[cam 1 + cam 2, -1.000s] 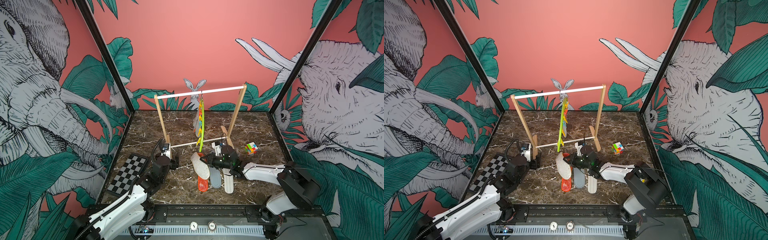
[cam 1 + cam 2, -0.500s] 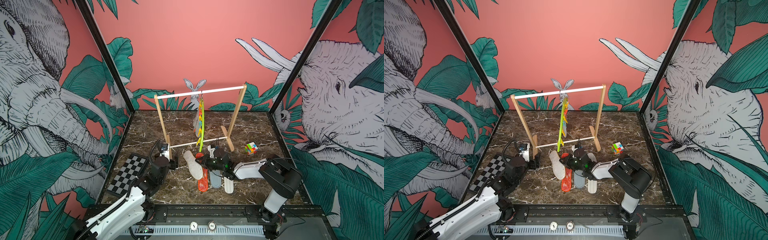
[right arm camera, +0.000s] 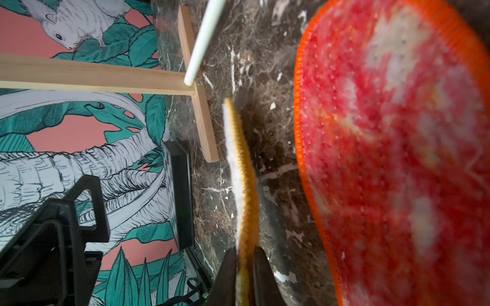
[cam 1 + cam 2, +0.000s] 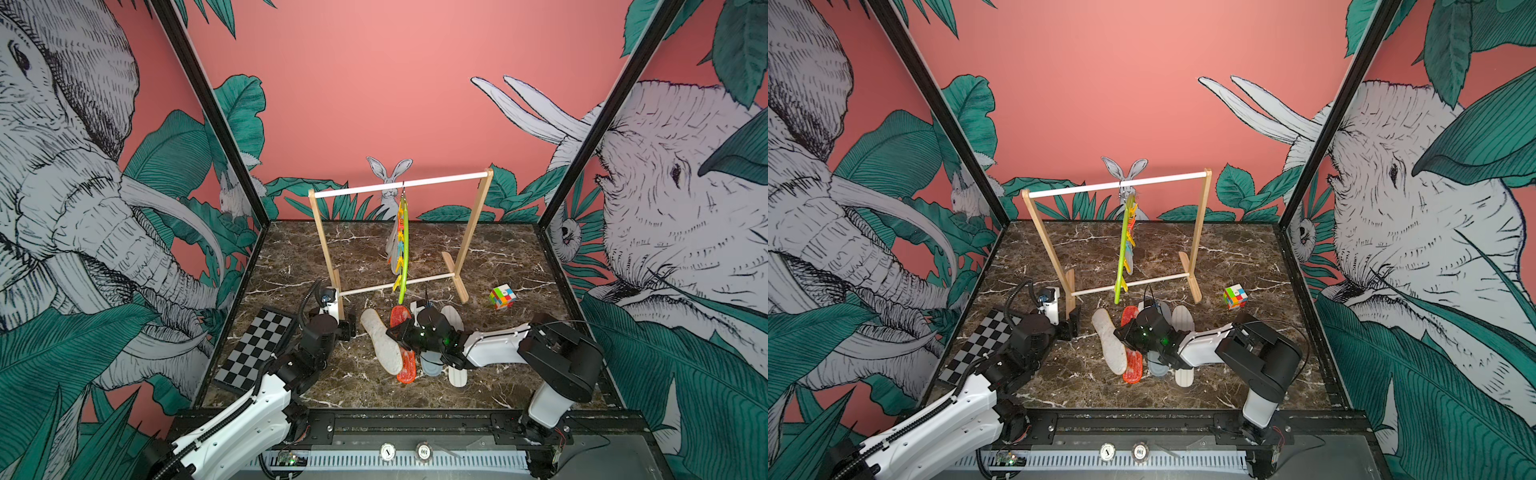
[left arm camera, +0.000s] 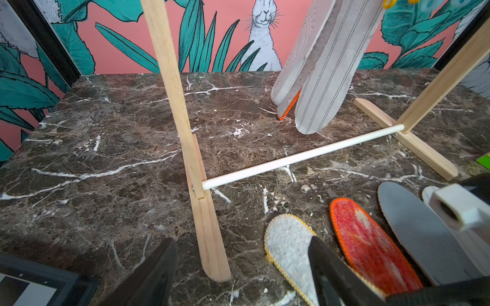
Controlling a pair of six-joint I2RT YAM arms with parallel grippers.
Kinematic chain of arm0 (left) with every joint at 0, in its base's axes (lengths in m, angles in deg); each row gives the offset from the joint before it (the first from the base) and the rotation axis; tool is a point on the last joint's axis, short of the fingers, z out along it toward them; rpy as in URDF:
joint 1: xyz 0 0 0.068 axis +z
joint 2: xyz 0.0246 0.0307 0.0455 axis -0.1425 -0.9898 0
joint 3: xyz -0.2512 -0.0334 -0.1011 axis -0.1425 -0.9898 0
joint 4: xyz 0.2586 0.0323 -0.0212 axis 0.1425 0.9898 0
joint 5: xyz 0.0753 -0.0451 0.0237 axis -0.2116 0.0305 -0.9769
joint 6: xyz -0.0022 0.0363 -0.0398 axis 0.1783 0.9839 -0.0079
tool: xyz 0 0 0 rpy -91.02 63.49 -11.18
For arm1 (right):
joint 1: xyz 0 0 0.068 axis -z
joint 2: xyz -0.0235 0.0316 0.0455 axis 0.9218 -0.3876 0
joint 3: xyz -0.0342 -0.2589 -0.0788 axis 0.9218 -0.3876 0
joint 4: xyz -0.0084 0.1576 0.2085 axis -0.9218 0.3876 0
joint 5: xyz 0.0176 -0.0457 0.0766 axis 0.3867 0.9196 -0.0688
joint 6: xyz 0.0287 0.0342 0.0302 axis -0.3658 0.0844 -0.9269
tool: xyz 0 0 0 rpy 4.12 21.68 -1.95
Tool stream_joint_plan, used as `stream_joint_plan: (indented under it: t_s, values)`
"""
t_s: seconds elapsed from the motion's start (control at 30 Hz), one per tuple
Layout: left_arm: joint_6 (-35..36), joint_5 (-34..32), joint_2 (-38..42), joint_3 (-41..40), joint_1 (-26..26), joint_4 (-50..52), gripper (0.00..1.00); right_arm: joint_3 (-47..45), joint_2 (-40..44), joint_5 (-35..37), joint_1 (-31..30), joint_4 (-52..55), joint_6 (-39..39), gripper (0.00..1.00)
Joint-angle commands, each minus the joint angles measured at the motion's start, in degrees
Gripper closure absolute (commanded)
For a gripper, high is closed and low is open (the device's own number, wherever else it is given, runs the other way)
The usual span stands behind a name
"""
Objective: Take the shoe insoles off the hanger
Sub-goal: Place the insole at the center of the board.
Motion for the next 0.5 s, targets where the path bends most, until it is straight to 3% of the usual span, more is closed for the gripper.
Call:
stream_joint_plan:
  t_s: [0.0, 0.47]
  values:
    - [-0.67, -0.90, 1.46, -0.78, -0.30, 0.83, 0.21, 0.91, -0.94, 0.48, -0.87, -1.37, -0.84, 0.76]
    - [-0.62, -1.43, 1.95, -1.04, -0.30, 0.91, 0.21, 3.90, -3.12, -2.70, -3.10, -0.68, 0.00, 0.71]
